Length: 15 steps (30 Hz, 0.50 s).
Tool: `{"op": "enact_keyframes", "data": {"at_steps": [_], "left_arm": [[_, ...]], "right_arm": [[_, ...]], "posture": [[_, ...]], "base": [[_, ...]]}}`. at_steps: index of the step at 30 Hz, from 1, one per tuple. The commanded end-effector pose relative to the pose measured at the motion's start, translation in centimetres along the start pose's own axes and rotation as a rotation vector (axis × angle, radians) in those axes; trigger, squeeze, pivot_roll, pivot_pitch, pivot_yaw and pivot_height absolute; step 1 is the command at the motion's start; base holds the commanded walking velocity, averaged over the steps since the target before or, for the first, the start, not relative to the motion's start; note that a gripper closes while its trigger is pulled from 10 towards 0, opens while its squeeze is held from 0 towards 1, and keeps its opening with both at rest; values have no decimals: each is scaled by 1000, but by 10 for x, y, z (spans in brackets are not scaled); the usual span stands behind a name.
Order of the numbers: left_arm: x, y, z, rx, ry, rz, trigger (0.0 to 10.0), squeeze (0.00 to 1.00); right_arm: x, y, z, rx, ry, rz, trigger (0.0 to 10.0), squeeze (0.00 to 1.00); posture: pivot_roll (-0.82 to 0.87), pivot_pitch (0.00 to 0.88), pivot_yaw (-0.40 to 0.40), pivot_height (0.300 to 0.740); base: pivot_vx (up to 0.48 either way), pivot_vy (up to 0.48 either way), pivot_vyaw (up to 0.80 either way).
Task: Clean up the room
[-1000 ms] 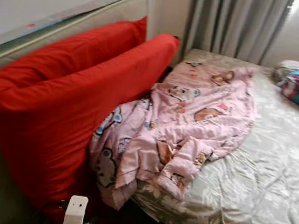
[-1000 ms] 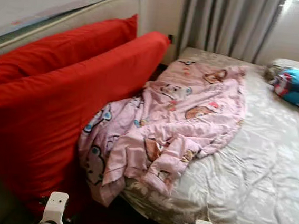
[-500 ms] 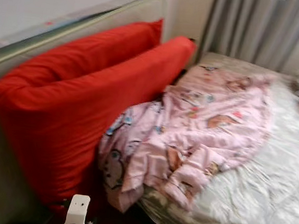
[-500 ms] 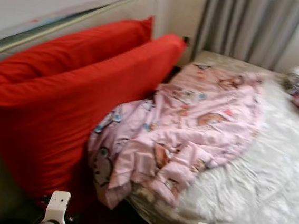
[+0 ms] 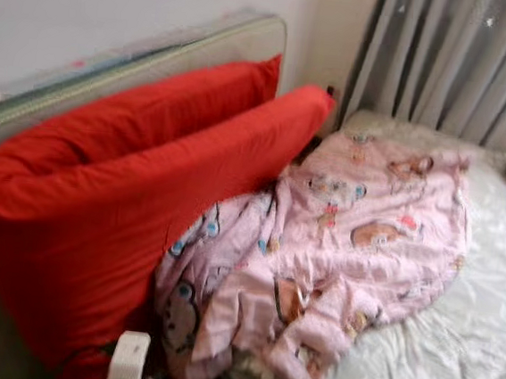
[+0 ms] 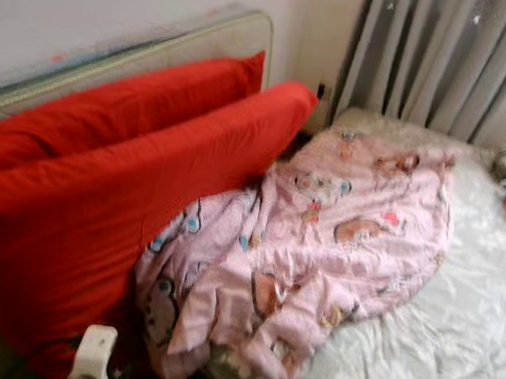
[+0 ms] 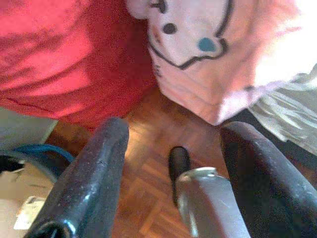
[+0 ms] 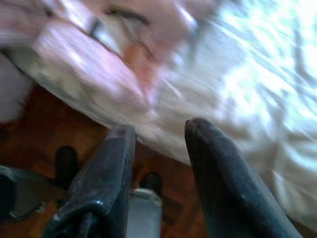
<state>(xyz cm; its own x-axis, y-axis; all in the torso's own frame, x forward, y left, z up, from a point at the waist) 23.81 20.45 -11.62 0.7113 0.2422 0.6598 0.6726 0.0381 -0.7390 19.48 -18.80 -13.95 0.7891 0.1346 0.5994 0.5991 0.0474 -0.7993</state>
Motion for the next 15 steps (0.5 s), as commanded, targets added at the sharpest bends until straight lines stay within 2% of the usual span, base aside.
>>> {"op": "enact_keyframes", "data": {"at_steps": [1, 6, 11, 15], "left_arm": [[1, 1, -3, -9, -6, 0, 10000, 0], [2, 1, -3, -5, -4, -7, 10000, 0], [10, 2, -6, -11, -4, -40, 10000, 0], [26, 3, -10, -29, -9, -98, 10000, 0]], "right_arm": [[-4, -2, -6, -14, -1, 3, 10000, 0], [-5, -2, -6, -11, 8, 7, 10000, 0], [-3, -3, -6, -16, 32, -17, 10000, 0], [1, -3, -6, -13, 37, -52, 10000, 0]], "posture": [[-29, 6, -15, 738], [-31, 3, -15, 738], [-36, 0, -13, 738], [-35, 0, -12, 738]], "base": [[0, 0, 800], [0, 0, 738], [0, 0, 0], [0, 0, 0]]}}
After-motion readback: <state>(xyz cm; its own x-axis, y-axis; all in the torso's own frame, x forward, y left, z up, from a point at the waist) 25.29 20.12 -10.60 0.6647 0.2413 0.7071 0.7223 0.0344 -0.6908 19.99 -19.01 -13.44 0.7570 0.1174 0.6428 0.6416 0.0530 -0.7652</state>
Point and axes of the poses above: a point about 5 cm out from each wrist's last joint towards the gripper, its own y axis pointing out of the wrist towards the gripper, its own x axis along the axis of the wrist's last joint, z = x × y, the point moved 6 cm from there along y, pointing out of the wrist towards the gripper, and after that the axes turned 15 degrees about -y, right-handed, at the moved point
